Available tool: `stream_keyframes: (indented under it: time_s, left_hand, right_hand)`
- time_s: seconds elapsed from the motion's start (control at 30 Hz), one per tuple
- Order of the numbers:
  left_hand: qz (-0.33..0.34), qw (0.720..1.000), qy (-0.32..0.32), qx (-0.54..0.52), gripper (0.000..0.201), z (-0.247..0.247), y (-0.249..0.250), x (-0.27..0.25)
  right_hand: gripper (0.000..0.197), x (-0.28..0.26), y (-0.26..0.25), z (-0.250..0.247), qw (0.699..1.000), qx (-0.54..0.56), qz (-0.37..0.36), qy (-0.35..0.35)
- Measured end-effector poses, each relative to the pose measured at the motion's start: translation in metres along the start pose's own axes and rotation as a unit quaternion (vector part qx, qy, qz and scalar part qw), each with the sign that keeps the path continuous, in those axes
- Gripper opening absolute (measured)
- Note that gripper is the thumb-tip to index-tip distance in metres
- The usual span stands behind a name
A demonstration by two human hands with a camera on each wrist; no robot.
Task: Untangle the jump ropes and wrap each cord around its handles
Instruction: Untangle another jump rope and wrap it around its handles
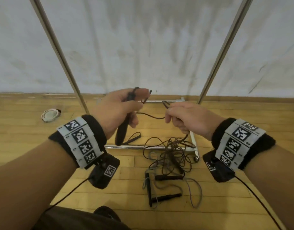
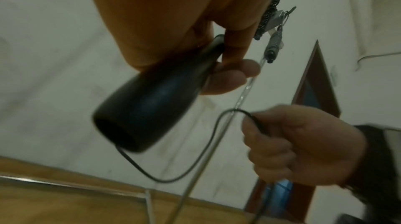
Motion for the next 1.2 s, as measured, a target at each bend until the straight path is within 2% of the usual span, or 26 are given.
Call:
stream_keyframes:
  time_s: [0.07, 0.13, 0.23, 0.4, 0.47, 0.53, 0.67, 0.77, 0.87, 0.97, 1.07, 1.2]
  left_hand:
    - [-0.004, 0.998, -0.061, -0.015, 0.037, 0.021, -0.001, 0.001]
    - [-0.019, 0.996, -0.086, 0.002, 0.034, 0.033, -0.002, -0.001]
    - [-0.036, 0.996, -0.076, 0.034, 0.025, 0.036, -0.002, -0.003]
    - [-0.058, 0.996, -0.065, -0.02, 0.034, 0.044, -0.003, -0.001]
    - [-0.072, 0.995, -0.051, -0.037, 0.028, 0.049, -0.006, 0.001]
    - [-0.077, 0.995, -0.029, -0.065, 0.017, 0.05, -0.008, 0.002]
    - [-0.036, 0.993, 0.032, -0.106, 0.032, 0.04, -0.001, 0.003]
    - [0.016, 0.99, 0.091, -0.108, 0.02, 0.016, 0.015, 0.002]
    - [0.042, 0.982, 0.152, -0.103, 0.016, -0.017, 0.025, -0.003]
    - [0.039, 0.976, 0.197, -0.083, 0.017, -0.037, 0.023, -0.008]
    - [0.034, 0.958, 0.269, -0.095, 0.011, -0.062, 0.024, -0.016]
    - [0.023, 0.943, 0.317, -0.104, 0.008, -0.089, 0.019, -0.023]
  right_hand:
    - [0.028, -0.002, -0.013, 0.006, 1.0, 0.013, -0.023, -0.002]
    - [0.026, -0.006, -0.021, 0.009, 0.999, 0.026, -0.038, -0.007]
    - [0.025, -0.012, -0.024, 0.008, 0.998, 0.039, -0.048, -0.005]
    - [0.028, -0.016, -0.023, 0.011, 0.999, 0.022, -0.035, -0.03]
    - [0.029, -0.015, -0.023, 0.017, 0.998, 0.015, -0.037, -0.042]
    - [0.027, -0.014, -0.022, 0.023, 0.998, 0.006, -0.042, -0.047]
    - [0.026, -0.011, -0.017, 0.028, 0.997, -0.031, -0.057, -0.04]
    - [0.026, -0.012, -0.001, 0.022, 0.997, -0.053, -0.055, -0.027]
    - [0.026, -0.013, 0.028, 0.013, 0.994, -0.108, -0.021, -0.022]
    - [0.027, -0.013, 0.062, -0.004, 0.988, -0.152, 0.031, -0.01]
    - [0.031, -0.016, 0.09, -0.02, 0.976, -0.198, 0.089, -0.011]
    - [0.034, -0.021, 0.105, -0.04, 0.967, -0.23, 0.112, 0.017]
Point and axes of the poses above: each hand's wrist, its own x-axis towards the middle knuckle, its own z-axis out of the palm, y = z × x, the point moved 6 cm from there along x, towards the middle knuckle, and after that the axes turned 13 degrees about -y, right-handed, at the moved point
